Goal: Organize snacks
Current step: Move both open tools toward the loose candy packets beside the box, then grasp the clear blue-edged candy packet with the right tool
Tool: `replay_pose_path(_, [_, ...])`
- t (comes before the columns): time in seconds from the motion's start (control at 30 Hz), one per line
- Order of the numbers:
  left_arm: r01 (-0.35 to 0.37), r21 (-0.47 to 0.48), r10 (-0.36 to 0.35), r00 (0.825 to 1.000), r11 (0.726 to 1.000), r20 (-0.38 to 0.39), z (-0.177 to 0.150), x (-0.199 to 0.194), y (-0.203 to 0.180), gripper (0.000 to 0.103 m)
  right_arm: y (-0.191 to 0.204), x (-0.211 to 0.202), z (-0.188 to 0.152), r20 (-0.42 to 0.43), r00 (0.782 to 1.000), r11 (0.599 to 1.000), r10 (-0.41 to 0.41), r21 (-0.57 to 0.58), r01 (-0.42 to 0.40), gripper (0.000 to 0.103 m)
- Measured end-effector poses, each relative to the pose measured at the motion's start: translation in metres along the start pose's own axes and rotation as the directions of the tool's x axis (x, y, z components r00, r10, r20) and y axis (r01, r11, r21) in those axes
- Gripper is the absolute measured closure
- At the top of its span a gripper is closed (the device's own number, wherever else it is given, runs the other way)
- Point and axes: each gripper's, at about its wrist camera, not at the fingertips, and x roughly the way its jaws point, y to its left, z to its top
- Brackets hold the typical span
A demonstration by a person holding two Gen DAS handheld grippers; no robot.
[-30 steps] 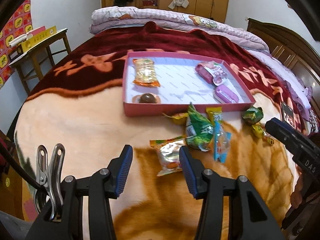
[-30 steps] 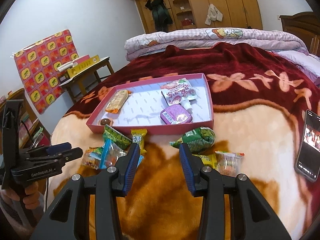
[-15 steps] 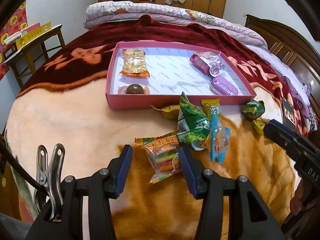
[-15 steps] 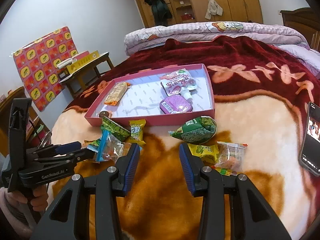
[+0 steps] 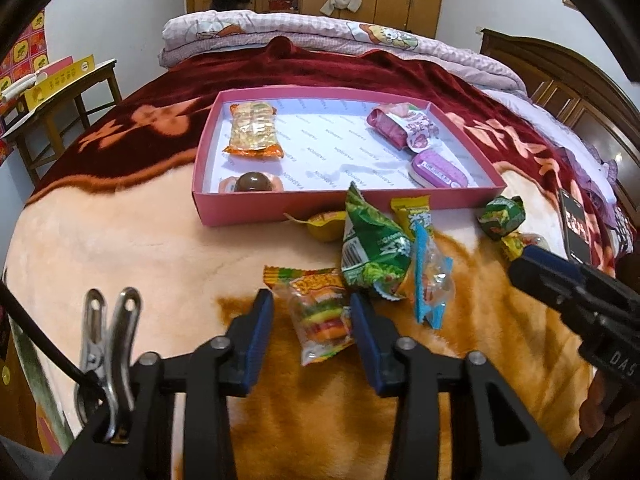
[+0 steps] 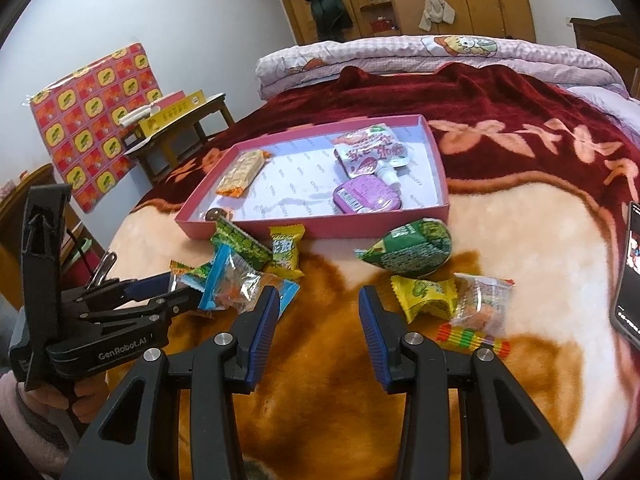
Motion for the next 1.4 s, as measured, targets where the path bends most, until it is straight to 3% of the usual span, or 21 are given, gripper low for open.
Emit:
replay_pose_path(0.17, [-0.010, 0.015, 0.009, 1.000, 1.000, 0.015, -0.001, -0.003, 0.000, 0.070, 0.006, 0.005, -0.002, -0.018, 1.000, 1.000, 0.012, -0.026, -0.013, 0.060])
replay_pose_path(0.5, [-0.028, -0.013, 0.029, 0.999, 1.000, 0.038, -0.002, -0.008, 0.017, 0.071, 0.015, 0.023, -0.007, -0.079, 0.997, 0.998, 0.023, -0.056, -0.027, 0.044])
replay_pose_path(0.77, [-0.017, -0.014, 0.018, 0.999, 1.000, 0.048, -0.004, -0.007, 0.020, 0.071, 0.031, 0.045, -0.004, -0.124, 0.992, 0.990, 0.013, -0.135, -0.030, 0.040])
replay_pose_path(1.23, [0.017, -0.020, -0.016, 0.998, 1.000, 0.058, -0.006, -0.005, 0.025, 0.071, 0.047, 0.066, 0.003, -0.122, 0.992, 0.978, -0.017, -0.210, -0.009, 0.039])
replay_pose_path(1.4, [0.017, -0.016, -0.016, 0.998, 1.000, 0.060, -0.006, -0.005, 0.025, 0.071, 0.044, 0.064, 0.004, -0.119, 0.992, 0.979, -0.029, -0.206, 0.004, 0.052])
